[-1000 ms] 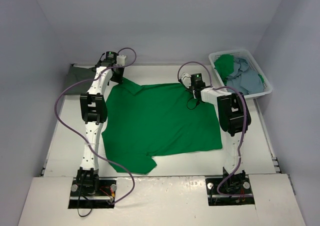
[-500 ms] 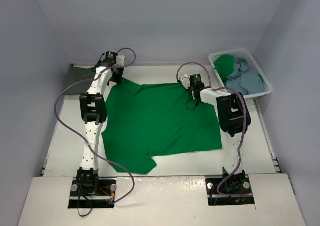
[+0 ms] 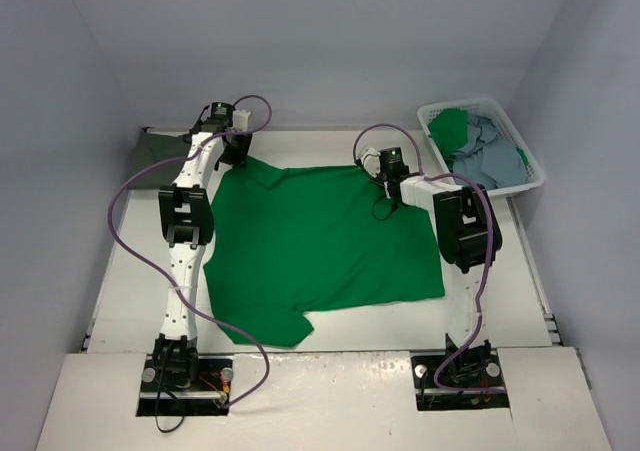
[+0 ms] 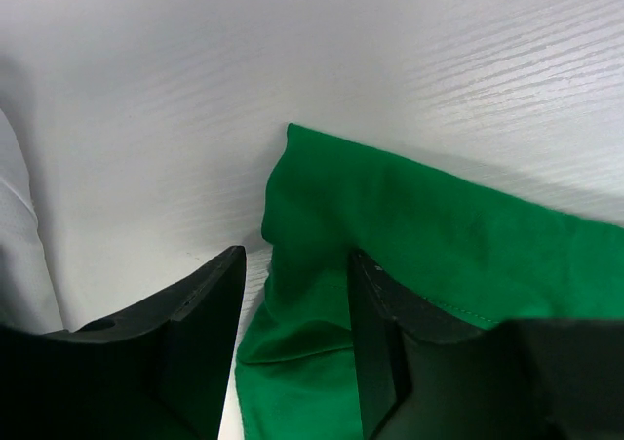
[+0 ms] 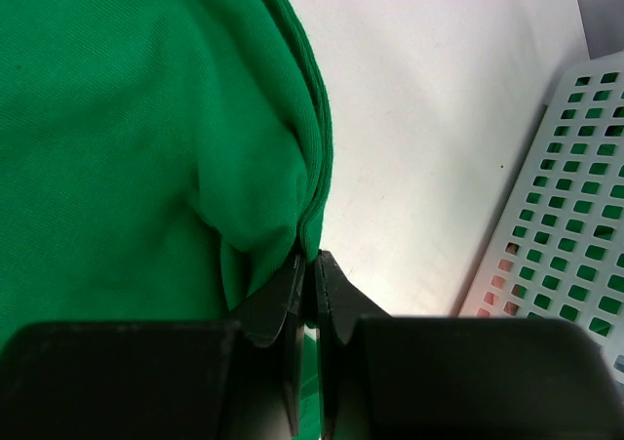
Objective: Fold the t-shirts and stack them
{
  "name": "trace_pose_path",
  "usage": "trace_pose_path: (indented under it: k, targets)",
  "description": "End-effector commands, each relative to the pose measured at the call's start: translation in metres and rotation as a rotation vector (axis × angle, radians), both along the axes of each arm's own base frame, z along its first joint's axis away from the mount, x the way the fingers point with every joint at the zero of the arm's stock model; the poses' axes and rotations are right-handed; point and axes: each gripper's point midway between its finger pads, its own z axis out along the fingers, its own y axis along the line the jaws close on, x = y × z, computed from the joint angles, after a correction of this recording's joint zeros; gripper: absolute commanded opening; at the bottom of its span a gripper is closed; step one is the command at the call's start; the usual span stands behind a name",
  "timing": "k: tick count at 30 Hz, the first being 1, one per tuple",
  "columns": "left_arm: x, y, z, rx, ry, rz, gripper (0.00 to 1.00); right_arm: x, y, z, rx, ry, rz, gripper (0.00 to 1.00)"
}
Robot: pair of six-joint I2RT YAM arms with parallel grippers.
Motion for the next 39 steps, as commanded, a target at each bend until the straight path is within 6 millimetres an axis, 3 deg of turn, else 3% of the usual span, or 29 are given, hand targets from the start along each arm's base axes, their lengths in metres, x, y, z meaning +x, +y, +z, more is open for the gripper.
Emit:
trace_pose_path:
  k: [1,7,15,22,34,39]
  targets:
    - [0.009,0.003,0.078,0.004,-0.148,0.007,0.41,-0.007,0.009,0.016,0.029,-0.012,0.010,0.00]
    - [0.008,0.001,0.076,0.014,-0.143,0.005,0.41,-0.006,0.010,0.015,0.029,-0.011,0.012,0.00]
    - [0.010,0.001,0.093,0.023,-0.182,0.009,0.40,-0.006,0.010,0.015,0.030,-0.010,0.010,0.00]
    - [0.007,-0.005,0.099,0.018,-0.188,-0.003,0.27,-0.007,0.010,0.012,0.031,-0.005,0.010,0.00]
    - [0.004,-0.006,0.077,0.028,-0.138,-0.017,0.25,-0.009,0.009,0.012,0.032,-0.002,0.012,0.00]
    - [0.006,-0.004,0.078,0.039,-0.146,-0.011,0.22,-0.011,0.009,0.008,0.031,0.004,0.012,0.00]
